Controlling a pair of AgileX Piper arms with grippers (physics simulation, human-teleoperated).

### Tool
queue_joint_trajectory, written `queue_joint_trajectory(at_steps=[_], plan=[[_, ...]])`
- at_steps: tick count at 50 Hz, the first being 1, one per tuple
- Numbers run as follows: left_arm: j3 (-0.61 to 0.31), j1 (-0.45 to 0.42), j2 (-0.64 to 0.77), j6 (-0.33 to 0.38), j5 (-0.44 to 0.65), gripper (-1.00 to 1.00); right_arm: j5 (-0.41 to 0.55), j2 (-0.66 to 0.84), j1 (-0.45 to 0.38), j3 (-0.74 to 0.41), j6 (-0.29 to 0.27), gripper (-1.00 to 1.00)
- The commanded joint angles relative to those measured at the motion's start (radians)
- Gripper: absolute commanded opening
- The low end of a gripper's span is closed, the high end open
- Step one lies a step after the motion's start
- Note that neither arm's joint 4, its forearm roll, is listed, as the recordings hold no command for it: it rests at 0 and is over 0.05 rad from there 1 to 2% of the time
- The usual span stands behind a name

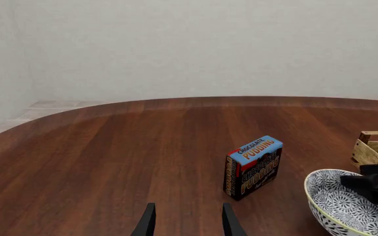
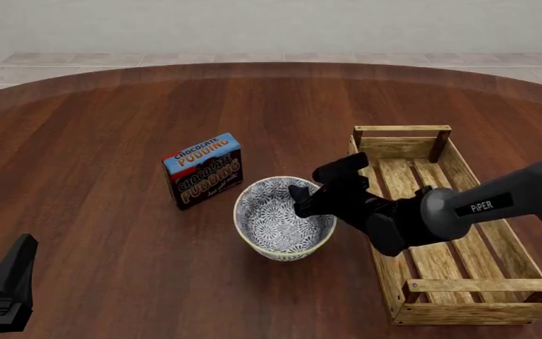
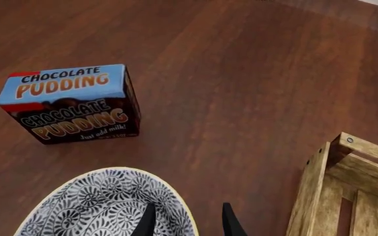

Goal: Pick up the bowl on the left and put it in the tray.

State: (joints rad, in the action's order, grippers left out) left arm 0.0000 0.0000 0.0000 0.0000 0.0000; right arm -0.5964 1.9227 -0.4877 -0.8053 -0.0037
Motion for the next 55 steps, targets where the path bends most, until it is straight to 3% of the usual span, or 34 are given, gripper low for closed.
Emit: queue_joint_trajectory(at_steps=[1, 2, 26, 55], plan=[[0.000, 0.000, 0.000, 0.000, 0.000, 1.00, 0.001, 0.026, -0.016, 0.006, 0.004, 1.00], [0.000, 0.000, 0.000, 0.000, 0.000, 1.00, -0.001, 0.027, -0.015, 0.006, 0.005, -1.00], [0.000, 0.000, 0.000, 0.000, 0.000, 1.00, -0.024, 0.027, -0.028, 0.032, 0.019, -1.00], [0.000, 0.000, 0.000, 0.000, 0.000, 1.00, -0.086, -0.079, -0.118, 0.165, 0.114, -1.00]])
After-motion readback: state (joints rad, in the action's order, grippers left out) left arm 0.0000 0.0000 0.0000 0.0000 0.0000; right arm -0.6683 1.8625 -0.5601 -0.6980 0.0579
